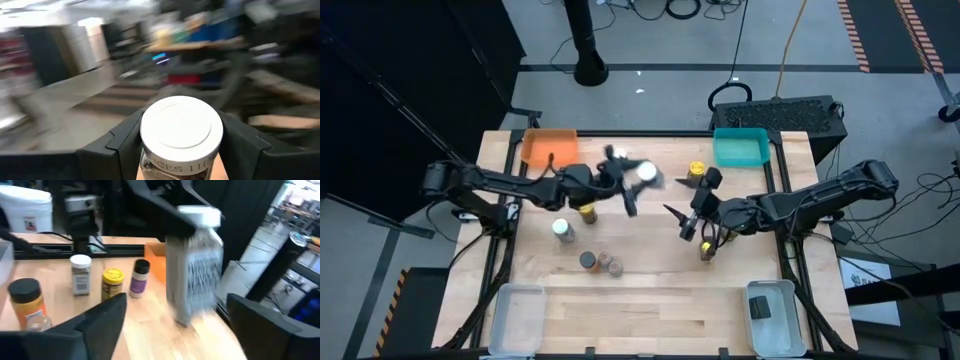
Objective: Sort spices by type
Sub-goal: Put the white seasoning bottle into the orange bin
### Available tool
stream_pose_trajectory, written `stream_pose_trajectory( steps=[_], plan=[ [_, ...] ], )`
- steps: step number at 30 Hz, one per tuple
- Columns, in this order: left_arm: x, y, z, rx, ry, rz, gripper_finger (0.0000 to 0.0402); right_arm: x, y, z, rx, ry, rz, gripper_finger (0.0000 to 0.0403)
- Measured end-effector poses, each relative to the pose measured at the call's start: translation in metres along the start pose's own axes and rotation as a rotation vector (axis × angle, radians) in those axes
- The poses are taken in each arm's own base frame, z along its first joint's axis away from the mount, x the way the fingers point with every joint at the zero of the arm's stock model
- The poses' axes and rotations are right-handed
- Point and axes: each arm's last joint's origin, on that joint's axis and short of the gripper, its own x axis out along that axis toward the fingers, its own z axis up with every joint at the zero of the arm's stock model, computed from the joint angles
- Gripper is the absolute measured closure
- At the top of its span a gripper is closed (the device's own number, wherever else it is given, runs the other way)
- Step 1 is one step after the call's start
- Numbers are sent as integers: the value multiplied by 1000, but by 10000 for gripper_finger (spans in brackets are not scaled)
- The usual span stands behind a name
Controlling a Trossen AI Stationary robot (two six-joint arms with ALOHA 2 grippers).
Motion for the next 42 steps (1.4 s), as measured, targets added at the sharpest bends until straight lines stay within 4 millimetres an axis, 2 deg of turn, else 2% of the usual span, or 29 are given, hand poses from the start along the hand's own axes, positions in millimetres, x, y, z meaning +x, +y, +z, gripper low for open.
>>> stream_pose_trajectory(
  steps=[2,5,8,10,14,18,24,31,33,37,42],
  plan=[
    [-9,9,7,15,50,123,188,-4,-4,1,34,5,-13,57],
    [-26,26,12,20,162,352,188,-9,-9,2,79,15,-17,57],
    [-45,51,15,7,252,583,188,-11,-10,2,94,26,-18,64],
    [-58,69,12,-12,325,666,188,-11,-10,1,92,28,-17,65],
    [-75,103,2,-64,491,660,188,-10,-11,1,94,29,-16,65],
    [-80,132,-2,0,596,587,188,-10,-11,1,90,30,-16,65],
    [-86,178,-11,-62,610,579,188,-10,-11,1,76,31,-14,65],
    [-98,207,-42,-99,585,436,188,-10,-10,0,56,39,-14,65],
    [-103,214,-48,-113,610,487,188,-9,-10,-1,53,42,-15,65],
    [-112,225,-57,-204,609,728,188,-7,-11,0,56,39,-22,65],
    [-117,225,-78,-304,557,880,188,-4,-15,0,56,42,-43,65]
  ],
)
